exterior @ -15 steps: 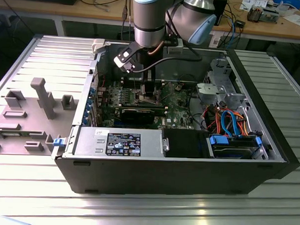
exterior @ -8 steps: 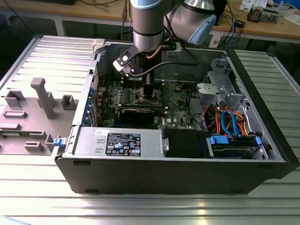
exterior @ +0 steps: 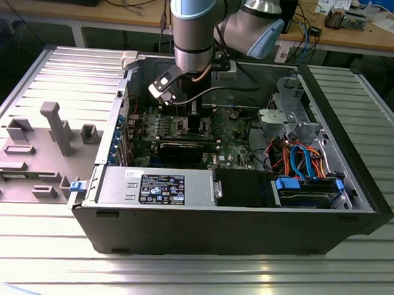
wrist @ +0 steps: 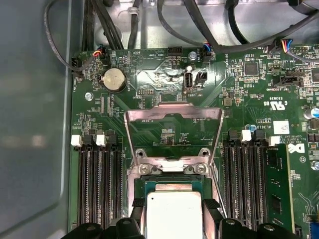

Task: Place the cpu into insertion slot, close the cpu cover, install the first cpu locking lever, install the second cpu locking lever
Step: 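Place the cpu into insertion slot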

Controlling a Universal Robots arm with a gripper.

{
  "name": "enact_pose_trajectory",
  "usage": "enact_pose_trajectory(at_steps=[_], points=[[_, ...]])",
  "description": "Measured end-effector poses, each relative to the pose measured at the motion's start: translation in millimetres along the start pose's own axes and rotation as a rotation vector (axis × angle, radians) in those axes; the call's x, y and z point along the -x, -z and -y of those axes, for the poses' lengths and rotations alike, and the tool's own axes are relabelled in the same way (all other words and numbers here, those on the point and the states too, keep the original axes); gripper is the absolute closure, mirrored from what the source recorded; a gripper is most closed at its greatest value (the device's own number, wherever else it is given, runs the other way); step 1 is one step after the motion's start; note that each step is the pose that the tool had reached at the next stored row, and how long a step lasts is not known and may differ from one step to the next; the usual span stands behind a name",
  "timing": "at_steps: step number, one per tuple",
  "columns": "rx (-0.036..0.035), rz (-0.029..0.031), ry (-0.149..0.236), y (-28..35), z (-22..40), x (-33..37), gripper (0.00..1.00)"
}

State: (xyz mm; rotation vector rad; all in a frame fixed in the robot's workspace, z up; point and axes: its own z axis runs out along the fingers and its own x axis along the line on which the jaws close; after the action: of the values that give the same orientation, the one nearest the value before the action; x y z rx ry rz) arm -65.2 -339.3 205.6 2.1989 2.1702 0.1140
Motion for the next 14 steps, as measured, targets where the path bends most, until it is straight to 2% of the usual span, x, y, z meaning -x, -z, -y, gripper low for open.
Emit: enact_pose_trajectory(at_steps=[3, 14], points=[[0.0001, 0.0016, 0.0, -1.5, 0.1, 0.1, 0.45], [0.0001, 0.0017, 0.0, -7.7, 0.6, 0.3, 0.45]])
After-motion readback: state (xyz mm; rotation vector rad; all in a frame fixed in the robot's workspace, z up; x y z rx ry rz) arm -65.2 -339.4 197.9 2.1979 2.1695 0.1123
